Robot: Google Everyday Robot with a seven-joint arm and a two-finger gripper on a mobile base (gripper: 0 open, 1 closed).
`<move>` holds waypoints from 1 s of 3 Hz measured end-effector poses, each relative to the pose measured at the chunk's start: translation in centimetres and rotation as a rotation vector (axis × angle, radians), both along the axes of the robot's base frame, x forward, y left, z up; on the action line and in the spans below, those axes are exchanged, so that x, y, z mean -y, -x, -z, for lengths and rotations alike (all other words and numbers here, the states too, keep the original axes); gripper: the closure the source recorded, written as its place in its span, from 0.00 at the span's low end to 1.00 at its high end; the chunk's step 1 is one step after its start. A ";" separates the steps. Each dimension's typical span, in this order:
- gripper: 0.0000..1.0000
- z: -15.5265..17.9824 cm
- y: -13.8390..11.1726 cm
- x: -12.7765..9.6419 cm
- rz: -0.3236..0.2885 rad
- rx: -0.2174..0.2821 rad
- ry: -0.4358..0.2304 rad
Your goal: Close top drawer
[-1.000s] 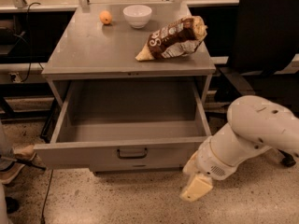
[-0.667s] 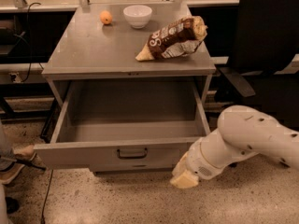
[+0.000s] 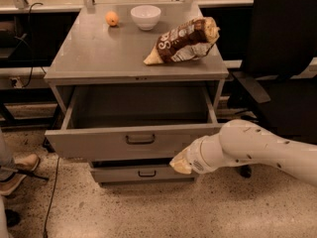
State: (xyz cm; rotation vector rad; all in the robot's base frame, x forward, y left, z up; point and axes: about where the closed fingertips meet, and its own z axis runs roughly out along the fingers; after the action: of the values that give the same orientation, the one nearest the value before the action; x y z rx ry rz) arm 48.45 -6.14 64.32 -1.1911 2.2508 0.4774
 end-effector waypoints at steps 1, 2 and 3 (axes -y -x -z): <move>1.00 0.0 0.0 0.0 0.000 0.000 0.000; 1.00 0.7 -4.2 1.5 0.036 0.075 -0.017; 1.00 1.5 -8.5 2.8 0.054 0.124 0.000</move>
Offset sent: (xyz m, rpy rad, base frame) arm 0.0865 -0.0340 -0.0122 0.0515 -0.1715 -0.0817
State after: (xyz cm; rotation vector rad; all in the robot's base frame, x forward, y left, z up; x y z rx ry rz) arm 56.95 -8.91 62.85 -1.1248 2.1713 0.3724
